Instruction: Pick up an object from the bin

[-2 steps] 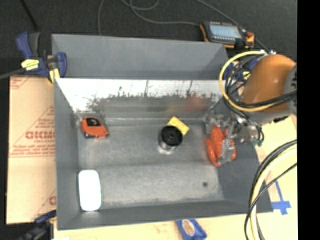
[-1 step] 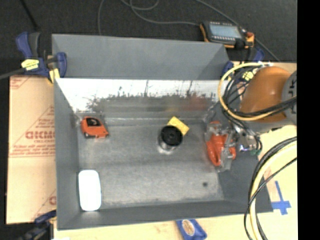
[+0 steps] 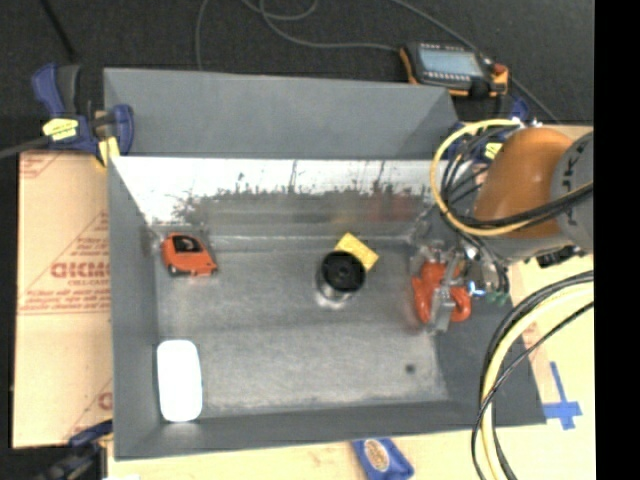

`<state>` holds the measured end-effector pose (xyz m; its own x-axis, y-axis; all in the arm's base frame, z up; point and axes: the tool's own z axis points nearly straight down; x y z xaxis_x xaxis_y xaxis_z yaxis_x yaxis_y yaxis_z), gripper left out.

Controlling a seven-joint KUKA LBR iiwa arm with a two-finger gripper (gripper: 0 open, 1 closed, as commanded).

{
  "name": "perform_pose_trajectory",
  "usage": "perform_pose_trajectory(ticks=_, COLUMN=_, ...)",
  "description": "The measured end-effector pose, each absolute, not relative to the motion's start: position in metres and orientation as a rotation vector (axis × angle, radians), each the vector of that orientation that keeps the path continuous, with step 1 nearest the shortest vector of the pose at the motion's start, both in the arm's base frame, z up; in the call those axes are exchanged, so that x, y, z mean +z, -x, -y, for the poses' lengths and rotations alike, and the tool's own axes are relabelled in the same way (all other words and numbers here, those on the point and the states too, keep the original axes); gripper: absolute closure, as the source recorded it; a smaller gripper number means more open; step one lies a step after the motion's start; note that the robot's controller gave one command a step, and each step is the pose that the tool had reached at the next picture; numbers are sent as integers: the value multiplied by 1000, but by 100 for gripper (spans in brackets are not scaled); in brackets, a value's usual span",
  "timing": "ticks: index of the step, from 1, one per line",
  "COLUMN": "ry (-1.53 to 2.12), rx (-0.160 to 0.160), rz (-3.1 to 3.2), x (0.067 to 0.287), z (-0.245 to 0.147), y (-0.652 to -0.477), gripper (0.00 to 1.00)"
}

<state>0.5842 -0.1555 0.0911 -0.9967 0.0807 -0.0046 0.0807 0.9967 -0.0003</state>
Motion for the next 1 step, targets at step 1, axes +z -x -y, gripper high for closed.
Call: perform_pose_trajectory(ticks=1, ry=-23, rx=-2, rz=-3138, x=92, z=158, y=-563, gripper=0)
